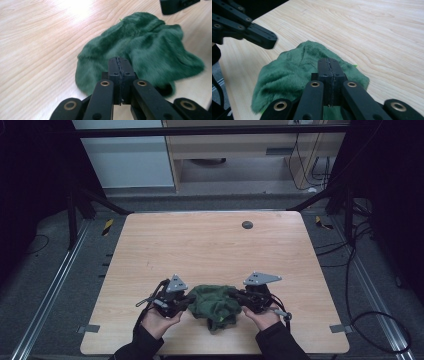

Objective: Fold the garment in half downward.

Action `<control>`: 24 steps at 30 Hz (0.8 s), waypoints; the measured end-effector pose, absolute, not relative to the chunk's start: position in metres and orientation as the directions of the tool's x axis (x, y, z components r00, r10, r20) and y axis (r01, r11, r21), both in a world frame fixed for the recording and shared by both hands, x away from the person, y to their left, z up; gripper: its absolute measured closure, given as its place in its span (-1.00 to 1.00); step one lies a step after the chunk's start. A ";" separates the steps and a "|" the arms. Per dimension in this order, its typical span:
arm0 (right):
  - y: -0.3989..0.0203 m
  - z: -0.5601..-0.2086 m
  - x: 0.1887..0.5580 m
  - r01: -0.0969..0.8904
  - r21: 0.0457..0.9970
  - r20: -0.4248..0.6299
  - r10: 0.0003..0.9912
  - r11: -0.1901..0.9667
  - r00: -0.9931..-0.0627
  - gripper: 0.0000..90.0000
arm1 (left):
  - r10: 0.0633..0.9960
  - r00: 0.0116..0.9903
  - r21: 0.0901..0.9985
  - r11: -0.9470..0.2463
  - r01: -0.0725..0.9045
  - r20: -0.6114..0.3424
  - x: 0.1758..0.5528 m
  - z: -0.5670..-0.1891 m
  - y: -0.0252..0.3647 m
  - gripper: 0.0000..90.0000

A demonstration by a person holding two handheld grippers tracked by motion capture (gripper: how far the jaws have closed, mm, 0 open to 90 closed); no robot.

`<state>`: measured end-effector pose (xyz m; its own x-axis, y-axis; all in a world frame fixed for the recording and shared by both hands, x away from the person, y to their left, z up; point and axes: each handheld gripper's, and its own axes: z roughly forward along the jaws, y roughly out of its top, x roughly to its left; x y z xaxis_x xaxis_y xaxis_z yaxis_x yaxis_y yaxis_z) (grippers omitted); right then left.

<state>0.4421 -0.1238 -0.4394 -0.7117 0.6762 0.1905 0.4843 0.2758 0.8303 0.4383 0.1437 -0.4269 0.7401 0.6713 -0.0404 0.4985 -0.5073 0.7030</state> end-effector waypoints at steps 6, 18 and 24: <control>-0.109 -0.450 0.442 0.497 0.801 0.189 0.648 0.334 -0.738 1.00 | 0.643 0.764 0.669 -0.547 0.504 -0.050 0.442 -0.444 0.123 0.99; -0.115 -0.470 0.422 0.507 0.769 0.187 0.621 0.390 -0.761 0.98 | 0.609 0.790 0.636 -0.587 0.502 -0.062 0.423 -0.464 0.122 0.99; -0.113 -0.481 0.424 0.518 0.752 0.183 0.625 0.408 -0.758 0.98 | 0.606 0.793 0.628 -0.593 0.503 -0.063 0.422 -0.468 0.121 0.99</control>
